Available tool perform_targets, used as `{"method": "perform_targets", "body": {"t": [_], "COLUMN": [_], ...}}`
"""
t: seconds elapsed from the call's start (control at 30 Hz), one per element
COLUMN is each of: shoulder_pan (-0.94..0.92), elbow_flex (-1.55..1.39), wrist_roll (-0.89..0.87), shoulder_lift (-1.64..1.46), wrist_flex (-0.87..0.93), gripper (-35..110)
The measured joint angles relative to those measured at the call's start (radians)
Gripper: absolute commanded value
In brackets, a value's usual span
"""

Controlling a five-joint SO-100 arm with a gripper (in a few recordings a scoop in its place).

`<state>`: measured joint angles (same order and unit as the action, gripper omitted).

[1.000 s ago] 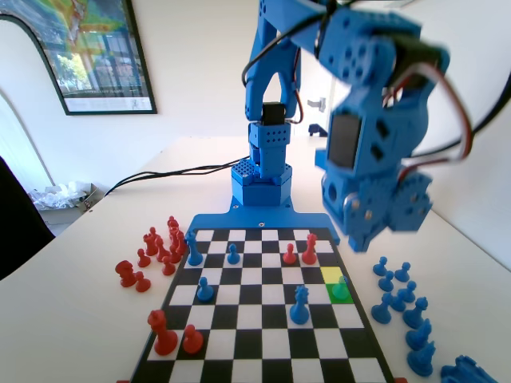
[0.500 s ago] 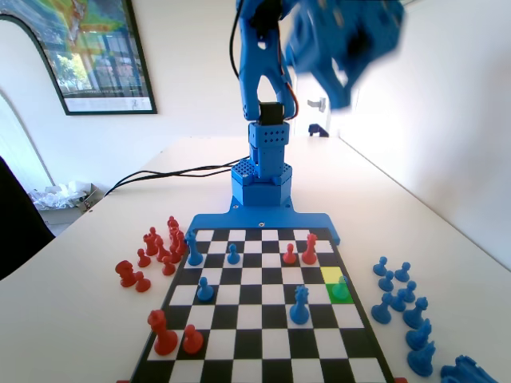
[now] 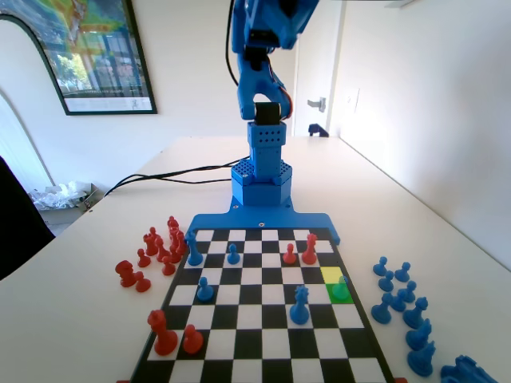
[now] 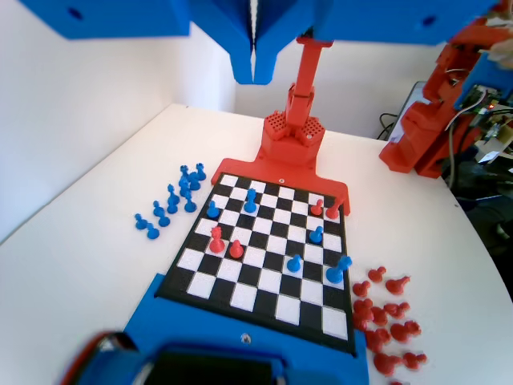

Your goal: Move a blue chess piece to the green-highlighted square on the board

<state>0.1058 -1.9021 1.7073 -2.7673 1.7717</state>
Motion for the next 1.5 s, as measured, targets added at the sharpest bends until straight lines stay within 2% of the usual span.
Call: {"method": "perform_targets", "body": {"t": [0.17, 0.43, 0.63, 1.5], "shoulder_pan": [-0.048, -0.103, -0.107, -0.121], "elbow_flex": [-0.178, -0.276, -0.29, -0.29], "wrist_roll": [0.012, 0.012, 0.012, 0.003], "shoulder_lift": [-0.183, -0.258, -0.267, -0.285], "wrist_flex": [-0.072, -0.176, -0.179, -0.179], "gripper": [1, 1, 6, 6]}}
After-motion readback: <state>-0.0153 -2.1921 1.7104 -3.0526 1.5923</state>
